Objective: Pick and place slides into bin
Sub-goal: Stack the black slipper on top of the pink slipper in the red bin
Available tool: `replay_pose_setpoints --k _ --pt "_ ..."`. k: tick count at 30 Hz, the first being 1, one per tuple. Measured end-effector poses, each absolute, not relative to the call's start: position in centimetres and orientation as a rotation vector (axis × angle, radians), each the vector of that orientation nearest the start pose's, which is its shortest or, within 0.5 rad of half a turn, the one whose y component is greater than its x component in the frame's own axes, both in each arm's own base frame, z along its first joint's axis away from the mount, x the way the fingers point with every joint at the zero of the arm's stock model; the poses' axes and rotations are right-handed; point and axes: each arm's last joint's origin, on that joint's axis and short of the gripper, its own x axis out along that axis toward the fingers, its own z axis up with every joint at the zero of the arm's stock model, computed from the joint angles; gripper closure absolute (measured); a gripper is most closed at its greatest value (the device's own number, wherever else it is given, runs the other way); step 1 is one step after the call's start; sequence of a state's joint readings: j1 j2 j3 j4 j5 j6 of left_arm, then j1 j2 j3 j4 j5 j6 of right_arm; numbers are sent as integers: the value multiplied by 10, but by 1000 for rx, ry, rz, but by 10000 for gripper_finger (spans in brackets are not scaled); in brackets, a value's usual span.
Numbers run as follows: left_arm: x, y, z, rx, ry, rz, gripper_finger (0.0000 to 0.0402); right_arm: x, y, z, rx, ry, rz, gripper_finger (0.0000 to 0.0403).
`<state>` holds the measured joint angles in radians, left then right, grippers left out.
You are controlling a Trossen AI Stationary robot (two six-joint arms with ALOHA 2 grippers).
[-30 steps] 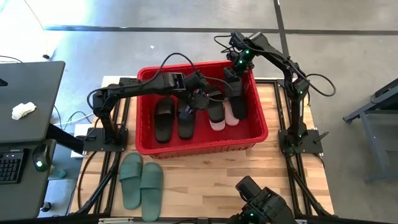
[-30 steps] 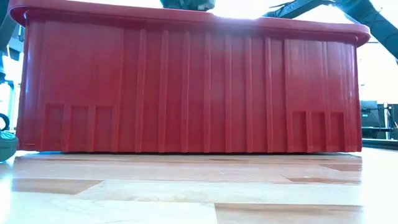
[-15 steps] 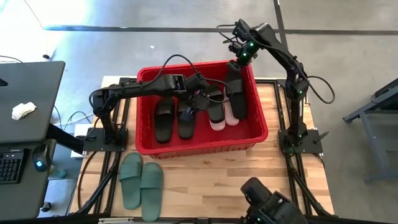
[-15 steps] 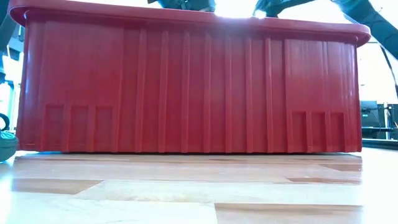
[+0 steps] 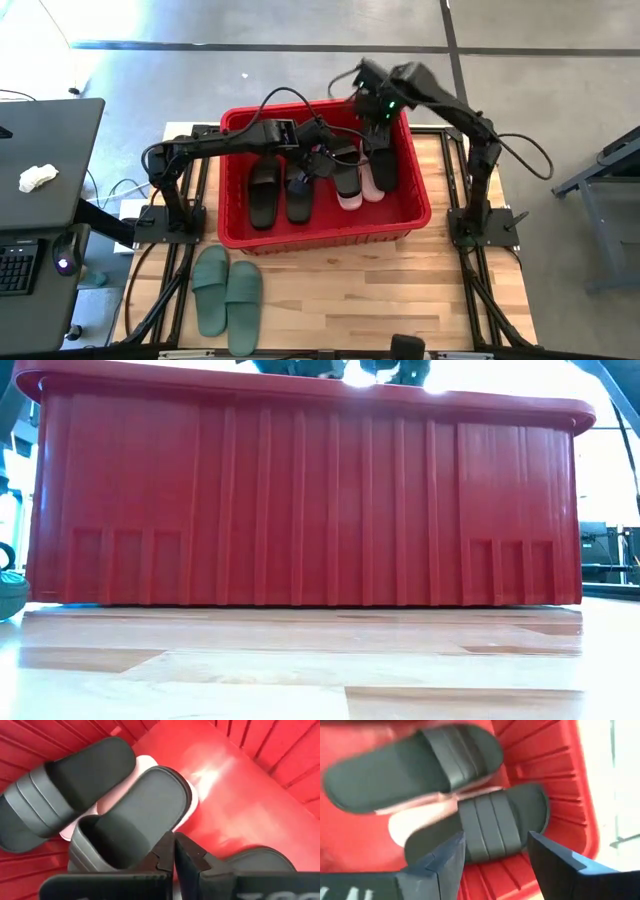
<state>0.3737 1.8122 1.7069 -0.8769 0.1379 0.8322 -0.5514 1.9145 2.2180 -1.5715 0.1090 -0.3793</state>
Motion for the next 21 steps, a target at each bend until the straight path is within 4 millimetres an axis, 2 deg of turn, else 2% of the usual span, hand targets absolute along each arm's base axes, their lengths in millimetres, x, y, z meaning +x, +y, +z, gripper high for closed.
replay_pose_setpoints --k 4,10,21 --pt "355 138 319 530 984 -176 399 308 -177 364 -97 1464 -328 201" --pt "339 141 334 542 984 -146 399 307 -174 322 -213 1591 -421 202" --pt "308 153 362 546 956 -68 399 290 -133 298 -459 1384 -492 202"
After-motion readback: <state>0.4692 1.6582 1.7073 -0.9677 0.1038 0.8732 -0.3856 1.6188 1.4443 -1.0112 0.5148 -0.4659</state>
